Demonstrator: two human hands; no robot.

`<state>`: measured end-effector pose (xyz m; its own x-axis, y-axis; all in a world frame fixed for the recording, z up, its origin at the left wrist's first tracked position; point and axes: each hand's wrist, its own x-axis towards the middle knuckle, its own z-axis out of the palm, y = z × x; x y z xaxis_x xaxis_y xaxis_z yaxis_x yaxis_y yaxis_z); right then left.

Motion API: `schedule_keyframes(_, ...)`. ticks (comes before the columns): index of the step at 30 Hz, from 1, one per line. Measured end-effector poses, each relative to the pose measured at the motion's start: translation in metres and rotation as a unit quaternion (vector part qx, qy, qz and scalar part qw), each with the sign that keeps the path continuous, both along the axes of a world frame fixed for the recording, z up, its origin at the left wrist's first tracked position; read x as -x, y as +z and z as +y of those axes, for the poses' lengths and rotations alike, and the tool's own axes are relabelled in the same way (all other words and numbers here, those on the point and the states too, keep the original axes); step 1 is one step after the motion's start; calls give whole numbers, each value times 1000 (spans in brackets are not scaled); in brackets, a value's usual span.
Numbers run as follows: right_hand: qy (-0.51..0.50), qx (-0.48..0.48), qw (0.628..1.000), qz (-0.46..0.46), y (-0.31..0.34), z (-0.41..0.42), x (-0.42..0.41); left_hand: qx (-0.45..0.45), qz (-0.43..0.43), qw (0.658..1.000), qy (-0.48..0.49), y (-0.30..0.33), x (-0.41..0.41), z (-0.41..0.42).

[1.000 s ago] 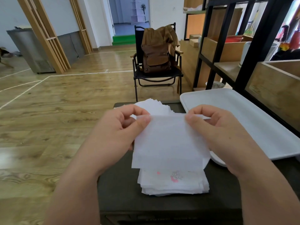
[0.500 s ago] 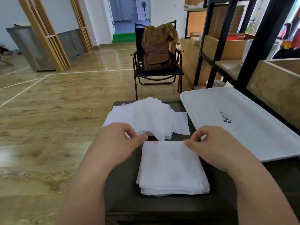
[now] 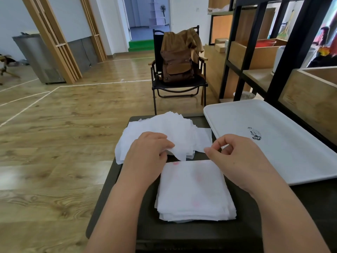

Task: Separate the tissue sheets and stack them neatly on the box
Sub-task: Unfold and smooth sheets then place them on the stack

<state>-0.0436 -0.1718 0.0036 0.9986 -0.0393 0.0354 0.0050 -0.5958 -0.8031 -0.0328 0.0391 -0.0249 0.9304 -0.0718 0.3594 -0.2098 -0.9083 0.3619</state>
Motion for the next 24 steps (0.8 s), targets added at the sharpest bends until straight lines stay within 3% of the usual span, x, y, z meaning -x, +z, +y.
schedule_keyframes(5,5,-6,1000,-6,-2,1,-1,7,-53,998,33,-1,0,-2)
schedule_keyframes(9,0,-9,1000,-18,-3,0,-1,175,-79,979,71,7,6,-7)
schedule_keyframes(14,6,-41,997,-63,-3,6,-2,435,-89,893,81,33,16,-7)
schedule_keyframes(16,28,-85,993,-72,-2,11,-2,500,-88,859,73,44,22,-6)
schedule_keyframes(19,78,-158,982,-70,-1,20,0,576,-71,813,49,58,31,-5)
schedule_keyframes(24,136,-198,966,-96,5,28,5,624,-31,781,16,71,41,-7)
